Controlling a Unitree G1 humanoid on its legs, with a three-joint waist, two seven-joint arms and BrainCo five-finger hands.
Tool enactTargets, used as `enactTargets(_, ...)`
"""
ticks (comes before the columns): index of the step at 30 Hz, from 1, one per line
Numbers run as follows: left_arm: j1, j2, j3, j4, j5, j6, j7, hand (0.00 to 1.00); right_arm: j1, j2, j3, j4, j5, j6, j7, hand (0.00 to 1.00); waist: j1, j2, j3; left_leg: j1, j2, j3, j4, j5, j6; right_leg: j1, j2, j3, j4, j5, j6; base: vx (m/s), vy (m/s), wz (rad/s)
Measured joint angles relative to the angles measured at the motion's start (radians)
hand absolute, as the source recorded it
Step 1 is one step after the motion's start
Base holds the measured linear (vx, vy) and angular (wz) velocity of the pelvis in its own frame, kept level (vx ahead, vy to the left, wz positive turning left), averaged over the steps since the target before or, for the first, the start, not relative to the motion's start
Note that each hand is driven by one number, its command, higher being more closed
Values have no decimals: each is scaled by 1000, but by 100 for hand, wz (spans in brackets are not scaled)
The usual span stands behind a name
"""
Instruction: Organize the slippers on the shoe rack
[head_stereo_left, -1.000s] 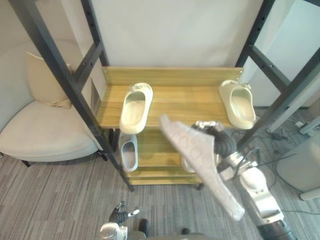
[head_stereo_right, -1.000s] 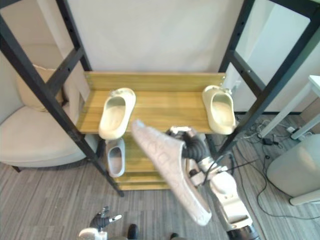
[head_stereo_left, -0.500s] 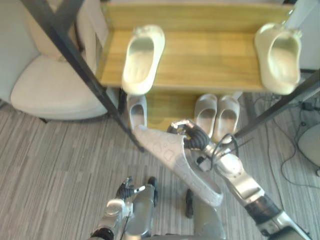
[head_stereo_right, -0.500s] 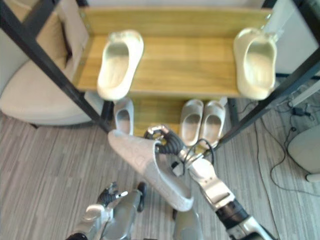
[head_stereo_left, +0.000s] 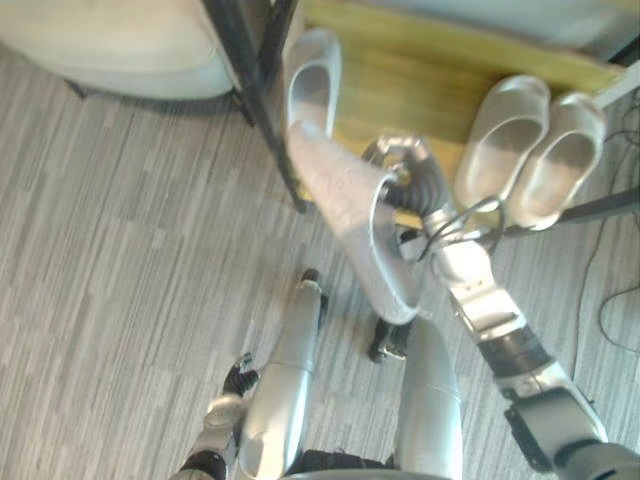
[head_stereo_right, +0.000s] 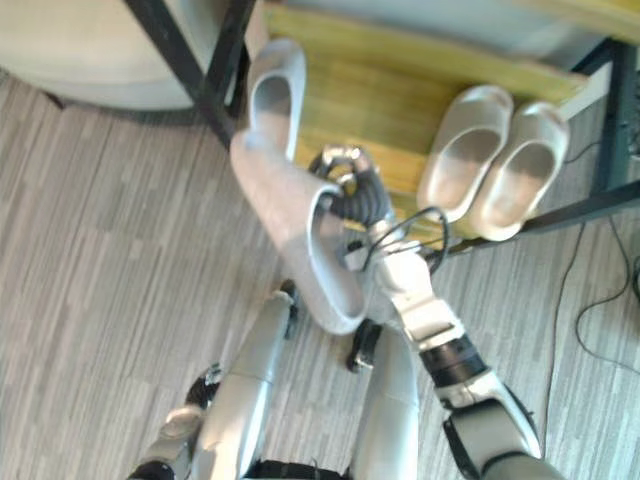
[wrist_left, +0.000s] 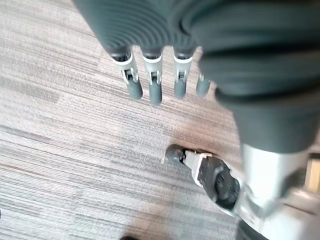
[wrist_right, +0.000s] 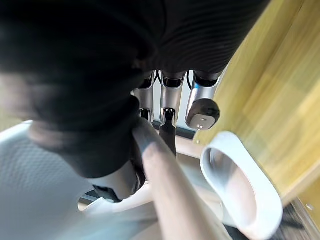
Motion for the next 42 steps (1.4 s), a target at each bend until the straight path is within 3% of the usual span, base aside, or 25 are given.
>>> enactTargets(3,0,-5,13,-8,1,-2,16,0,-57,-3,-29,46,-49,26,-66,100,20,-1,3,-35,14,14,8,0,-1,-37,-4,-6,16,0,0,-111,15,-3)
enactTargets(5,-2,-8,20,-16,0,0,24,0,-93,-12,-52,68,-77,42,-97,100,23,2,4,-69,15,17,118,-26,15,-61,-20,-6,18,0,-1,-74,89,-18)
enactTargets(6,7,-22,48,-11,1,1,34,0,-117,-14,-68,77,-85,51,-113,100,44,3,3,-43,29,11,253,-139,47,-80,-26,-20,56,3,4,-17,163,-24)
enactTargets(7,-2,-13,43,-19,3,-3,41,0,-154,-23,-102,93,-116,68,-152,100,38,1,12,-60,26,11,243,-198,9,-110,-45,-22,94,1,16,-17,163,-16)
enactTargets(13,-4,-17,47,-23,1,-2,68,0,-315,-29,-123,289,-161,158,-224,100,57,0,13,-116,21,-8,247,-181,1,-157,-48,-35,108,-4,7,-32,-10,16)
enactTargets(21,-7,-17,48,-22,1,-3,89,0,-472,-29,-192,489,-195,224,-283,100,65,0,13,-142,22,-24,246,-167,-21,-192,-50,-53,140,-37,-17,-8,-46,6)
enactTargets(27,-12,-16,48,-22,0,-5,110,0,-535,-29,-191,604,-209,263,-304,100,67,0,12,-155,29,-44,242,-167,-31,-205,-46,-71,149,-46,-33,-15,-14,1)
enactTargets(33,-18,-16,48,-22,-8,-7,127,0,-597,-32,-190,691,-230,271,-308,100,69,2,10,-155,26,-59,226,-158,-48,-205,-47,-85,148,-51,-43,-27,-9,5)
enactTargets(34,-19,-17,48,-22,-17,-6,128,0,-611,-33,-189,713,-230,272,-308,0,71,3,9,-156,27,-63,224,-157,-49,-205,-47,-91,149,-53,-47,-22,-15,4)
enactTargets(39,-22,-19,48,-21,-19,-8,134,0,-616,-34,-188,722,-230,273,-314,0,81,4,5,-157,28,-71,214,-153,-56,-207,-46,-101,150,-60,-60,-19,-10,4)
enactTargets(42,-27,-25,47,-18,-24,-7,150,0,-628,-34,-182,753,-227,276,-336,0,87,12,-35,-193,27,-83,211,-145,-71,-239,-46,-113,151,-61,-64,-16,3,5)
